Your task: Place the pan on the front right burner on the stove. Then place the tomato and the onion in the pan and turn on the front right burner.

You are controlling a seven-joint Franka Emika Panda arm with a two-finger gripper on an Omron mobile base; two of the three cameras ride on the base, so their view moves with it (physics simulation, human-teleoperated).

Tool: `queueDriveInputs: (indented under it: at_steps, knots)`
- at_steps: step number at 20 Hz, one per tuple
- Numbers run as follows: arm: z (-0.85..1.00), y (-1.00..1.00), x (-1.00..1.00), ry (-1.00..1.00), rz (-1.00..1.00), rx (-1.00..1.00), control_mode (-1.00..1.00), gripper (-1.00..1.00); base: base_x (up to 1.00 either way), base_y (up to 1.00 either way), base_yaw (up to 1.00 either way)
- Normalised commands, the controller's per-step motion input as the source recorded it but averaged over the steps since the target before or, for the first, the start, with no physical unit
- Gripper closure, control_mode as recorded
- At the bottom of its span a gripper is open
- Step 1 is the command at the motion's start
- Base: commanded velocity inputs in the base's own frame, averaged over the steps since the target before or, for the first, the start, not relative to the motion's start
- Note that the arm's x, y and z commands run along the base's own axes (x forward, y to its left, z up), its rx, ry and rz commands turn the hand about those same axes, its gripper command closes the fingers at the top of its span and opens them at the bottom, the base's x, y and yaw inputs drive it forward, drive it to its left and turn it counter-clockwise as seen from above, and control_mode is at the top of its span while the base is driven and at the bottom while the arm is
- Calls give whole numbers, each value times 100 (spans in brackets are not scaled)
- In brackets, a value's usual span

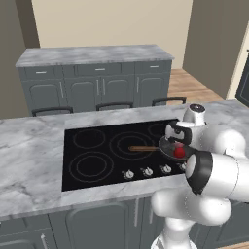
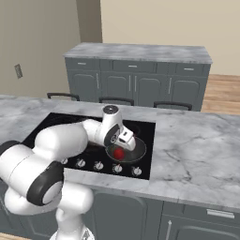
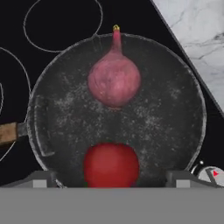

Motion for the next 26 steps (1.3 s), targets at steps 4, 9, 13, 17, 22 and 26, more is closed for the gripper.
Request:
queueDriveInputs:
  at_steps: [4,9,13,17,22,26]
  knots:
    - [47,-13,-46,1,0,0,-100,-100,0,0,0]
    - [17,-47,-47,10,0,1,-100,-100,0,0,0]
    - [0,-38,-18,8,3,0,-100,-100,0,0,0]
    - [0,-21,-5,3,12,0,-100,-100,0,0,0]
    - [-18,-22,0,0,15,0,-100,-100,0,0,0]
    - [-32,-23,-11,0,12,-1,-100,-100,0,0,0]
